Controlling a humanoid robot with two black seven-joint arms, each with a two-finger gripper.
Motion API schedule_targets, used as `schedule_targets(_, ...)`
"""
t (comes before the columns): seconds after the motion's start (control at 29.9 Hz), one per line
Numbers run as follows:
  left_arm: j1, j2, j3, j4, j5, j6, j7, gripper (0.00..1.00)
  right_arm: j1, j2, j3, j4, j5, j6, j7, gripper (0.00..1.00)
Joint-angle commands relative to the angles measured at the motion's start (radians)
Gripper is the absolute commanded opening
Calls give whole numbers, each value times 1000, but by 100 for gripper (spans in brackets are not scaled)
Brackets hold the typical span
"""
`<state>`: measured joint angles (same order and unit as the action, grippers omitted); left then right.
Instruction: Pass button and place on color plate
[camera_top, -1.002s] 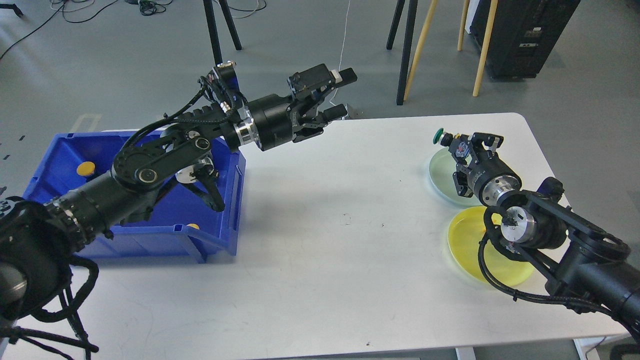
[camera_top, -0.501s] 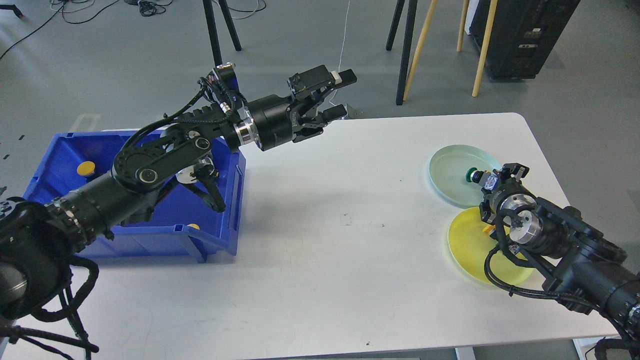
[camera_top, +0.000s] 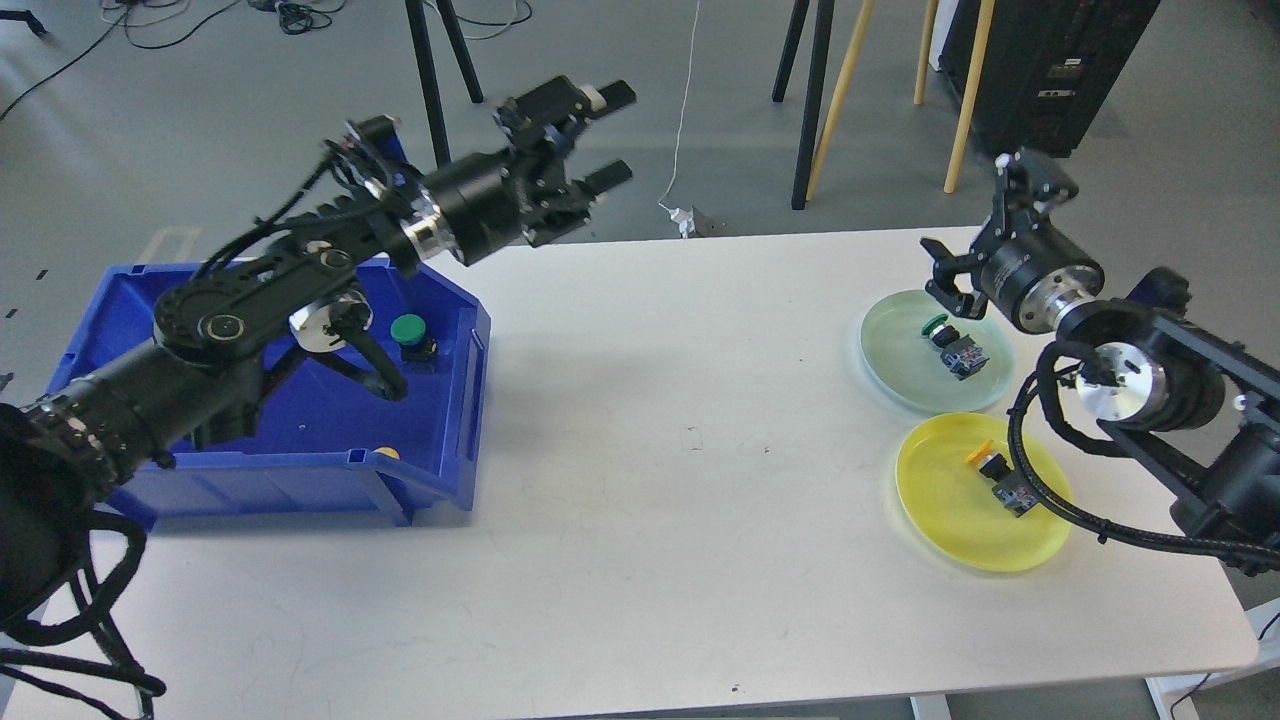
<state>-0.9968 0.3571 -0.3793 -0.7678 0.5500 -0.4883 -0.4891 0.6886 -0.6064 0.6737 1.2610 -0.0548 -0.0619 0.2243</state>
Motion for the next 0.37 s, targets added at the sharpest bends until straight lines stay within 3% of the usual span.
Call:
schedule_targets(0.0, 1, 80, -35, -1, -25, 0, 0, 99, -6, -68, 23, 90, 0, 204, 90, 100)
schedule_targets(0.13, 35, 131, -41, -1, -27, 0, 0, 99, -9, -67, 33, 86, 6, 398, 110, 100)
schedule_targets(0.33, 67, 164, -76, -13, -30, 0, 0, 99, -14, -46, 33, 80, 4, 409, 112, 100)
